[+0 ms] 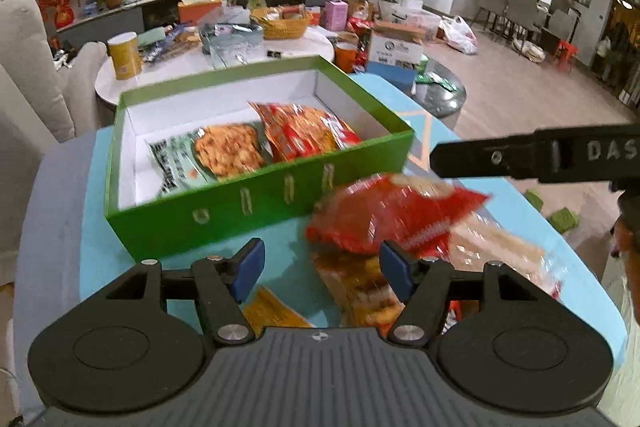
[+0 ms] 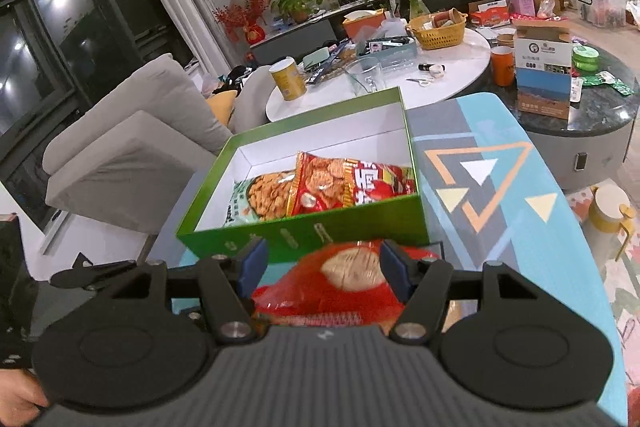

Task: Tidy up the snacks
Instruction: 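Grasp the red Korean-text snack bag with the right gripper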

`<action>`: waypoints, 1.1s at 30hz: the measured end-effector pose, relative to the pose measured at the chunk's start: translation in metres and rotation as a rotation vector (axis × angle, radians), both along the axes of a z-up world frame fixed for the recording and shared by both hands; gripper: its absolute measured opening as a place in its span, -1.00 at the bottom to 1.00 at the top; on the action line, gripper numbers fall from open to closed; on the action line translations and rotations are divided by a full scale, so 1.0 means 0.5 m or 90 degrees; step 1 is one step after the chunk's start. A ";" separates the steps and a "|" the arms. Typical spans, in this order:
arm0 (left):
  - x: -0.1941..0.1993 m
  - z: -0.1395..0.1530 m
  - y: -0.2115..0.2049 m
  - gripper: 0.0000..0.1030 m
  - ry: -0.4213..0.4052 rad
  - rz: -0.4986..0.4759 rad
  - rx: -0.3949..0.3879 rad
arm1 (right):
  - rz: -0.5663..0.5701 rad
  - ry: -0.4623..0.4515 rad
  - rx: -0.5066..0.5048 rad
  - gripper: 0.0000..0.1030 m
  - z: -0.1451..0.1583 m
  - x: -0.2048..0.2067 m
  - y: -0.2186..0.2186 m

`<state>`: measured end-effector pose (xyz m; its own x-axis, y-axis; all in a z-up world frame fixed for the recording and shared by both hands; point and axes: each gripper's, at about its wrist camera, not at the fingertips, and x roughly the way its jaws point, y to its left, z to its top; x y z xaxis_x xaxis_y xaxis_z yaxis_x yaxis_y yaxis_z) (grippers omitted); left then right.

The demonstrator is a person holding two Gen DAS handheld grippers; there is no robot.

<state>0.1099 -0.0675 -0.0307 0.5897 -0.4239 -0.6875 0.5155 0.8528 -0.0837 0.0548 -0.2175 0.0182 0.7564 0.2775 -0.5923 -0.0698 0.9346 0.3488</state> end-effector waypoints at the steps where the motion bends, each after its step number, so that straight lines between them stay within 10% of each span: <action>1: -0.005 -0.004 -0.004 0.18 0.002 -0.004 0.004 | 0.002 -0.002 -0.003 0.21 0.001 -0.008 0.002; 33: -0.045 -0.057 -0.020 0.22 0.035 -0.018 0.012 | 0.014 0.056 -0.008 0.21 -0.055 -0.045 0.029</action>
